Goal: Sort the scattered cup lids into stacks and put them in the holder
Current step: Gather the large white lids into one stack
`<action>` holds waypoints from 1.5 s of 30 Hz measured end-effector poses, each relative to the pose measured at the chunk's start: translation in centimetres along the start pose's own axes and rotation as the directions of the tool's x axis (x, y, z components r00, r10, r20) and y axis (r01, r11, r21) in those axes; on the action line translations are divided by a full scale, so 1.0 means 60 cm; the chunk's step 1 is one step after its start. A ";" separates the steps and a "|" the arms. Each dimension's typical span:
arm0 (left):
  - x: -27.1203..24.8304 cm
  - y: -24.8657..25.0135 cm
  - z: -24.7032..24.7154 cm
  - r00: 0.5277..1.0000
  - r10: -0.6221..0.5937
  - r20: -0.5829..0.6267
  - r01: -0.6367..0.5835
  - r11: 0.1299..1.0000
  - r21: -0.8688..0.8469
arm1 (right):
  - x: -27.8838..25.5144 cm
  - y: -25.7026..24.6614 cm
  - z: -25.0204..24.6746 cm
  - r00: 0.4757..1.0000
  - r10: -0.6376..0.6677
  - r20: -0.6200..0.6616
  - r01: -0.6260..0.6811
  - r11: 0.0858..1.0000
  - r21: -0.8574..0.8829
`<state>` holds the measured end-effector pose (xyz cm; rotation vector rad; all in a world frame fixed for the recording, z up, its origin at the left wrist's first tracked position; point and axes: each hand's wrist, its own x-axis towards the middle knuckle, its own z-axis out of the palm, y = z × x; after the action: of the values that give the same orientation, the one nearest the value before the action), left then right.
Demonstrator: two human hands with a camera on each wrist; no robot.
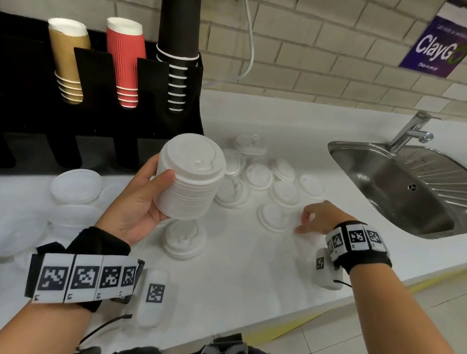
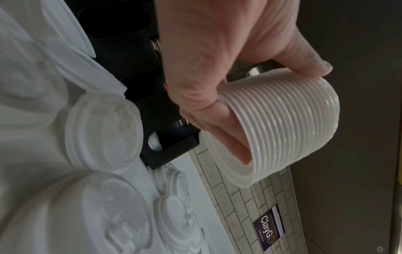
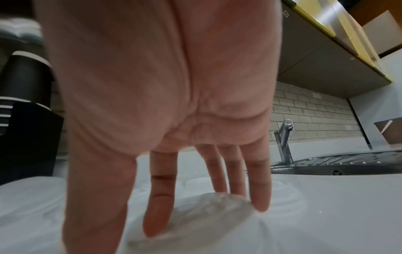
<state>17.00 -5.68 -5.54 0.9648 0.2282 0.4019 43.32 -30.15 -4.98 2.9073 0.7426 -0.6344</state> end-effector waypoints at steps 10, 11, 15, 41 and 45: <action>-0.005 0.000 -0.004 1.000 -0.010 -0.019 0.010 1.000 0.002 | -0.005 -0.008 -0.016 1.000 -0.009 -0.019 0.009 1.000 0.024; -0.006 0.000 -0.004 1.000 -0.015 -0.020 0.015 1.000 0.001 | -0.012 -0.015 -0.030 0.999 -0.018 -0.030 0.020 0.999 0.047; -0.008 0.001 0.001 0.999 -0.030 -0.024 0.030 1.000 -0.005 | -0.061 -0.073 -0.085 0.958 -0.233 -0.170 0.277 0.904 0.324; -0.033 0.019 -0.011 0.997 -0.010 -0.080 0.020 0.993 0.113 | -0.172 -0.316 -0.018 0.615 -0.433 -0.659 0.789 0.324 0.522; -0.036 0.024 -0.014 0.996 -0.014 -0.089 0.025 0.992 0.120 | -0.174 -0.323 -0.019 0.606 -0.444 -0.660 0.795 0.332 0.507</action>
<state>14.39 -5.27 -4.78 1.0642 0.3448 0.4163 26.22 -17.52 0.91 3.4557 2.3456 -0.4099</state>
